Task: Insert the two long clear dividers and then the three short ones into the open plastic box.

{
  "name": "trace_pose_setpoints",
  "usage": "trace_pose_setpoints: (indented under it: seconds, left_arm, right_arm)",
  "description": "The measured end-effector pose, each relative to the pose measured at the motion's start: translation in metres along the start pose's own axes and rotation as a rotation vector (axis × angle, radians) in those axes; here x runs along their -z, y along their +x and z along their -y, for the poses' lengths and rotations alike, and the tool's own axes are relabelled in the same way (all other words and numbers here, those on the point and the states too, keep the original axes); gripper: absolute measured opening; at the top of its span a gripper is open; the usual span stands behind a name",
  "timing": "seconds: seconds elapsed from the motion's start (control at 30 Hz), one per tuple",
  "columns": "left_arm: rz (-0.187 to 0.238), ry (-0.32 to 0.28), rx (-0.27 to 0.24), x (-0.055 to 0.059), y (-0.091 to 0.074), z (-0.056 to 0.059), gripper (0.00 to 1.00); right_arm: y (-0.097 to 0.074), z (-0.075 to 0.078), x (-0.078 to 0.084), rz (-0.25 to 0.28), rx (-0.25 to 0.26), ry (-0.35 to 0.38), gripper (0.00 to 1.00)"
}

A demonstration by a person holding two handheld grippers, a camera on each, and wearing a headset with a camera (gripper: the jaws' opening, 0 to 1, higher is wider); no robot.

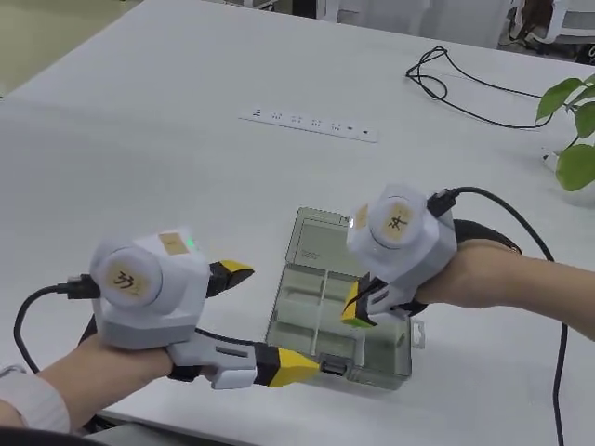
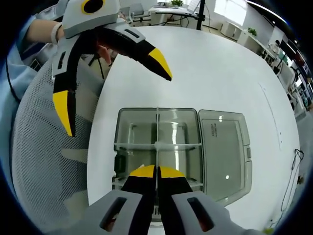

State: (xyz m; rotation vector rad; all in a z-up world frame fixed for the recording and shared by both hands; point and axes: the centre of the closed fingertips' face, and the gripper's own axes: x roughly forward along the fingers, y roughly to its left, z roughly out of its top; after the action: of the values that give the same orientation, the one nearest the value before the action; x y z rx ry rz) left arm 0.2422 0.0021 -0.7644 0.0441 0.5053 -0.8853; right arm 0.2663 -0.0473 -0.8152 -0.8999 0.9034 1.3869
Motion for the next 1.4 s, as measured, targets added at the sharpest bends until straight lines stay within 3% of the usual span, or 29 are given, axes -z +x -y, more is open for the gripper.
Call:
trace_pose_setpoints:
  seconds: [0.67, 0.8, 1.03, 1.4]
  left_arm:
    - [0.003, 0.013, 0.004, -0.004, -0.002, 0.001, 0.87]
    - [-0.001, 0.017, 0.005, -0.004, -0.003, 0.001, 0.87]
    - [0.0, 0.018, 0.006, -0.005, -0.002, 0.001, 0.87]
    - [-0.009, 0.022, 0.014, -0.005, -0.001, 0.003, 0.88]
  right_arm:
    - [-0.003, 0.001, 0.002, 0.025, -0.026, -0.014, 0.03]
    - [-0.006, 0.003, 0.001, 0.071, -0.009, -0.032, 0.2]
    - [-0.019, 0.002, -0.003, 0.152, -0.002, -0.001, 0.37]
    - [-0.024, -0.002, -0.011, 0.284, 0.026, 0.043, 0.86]
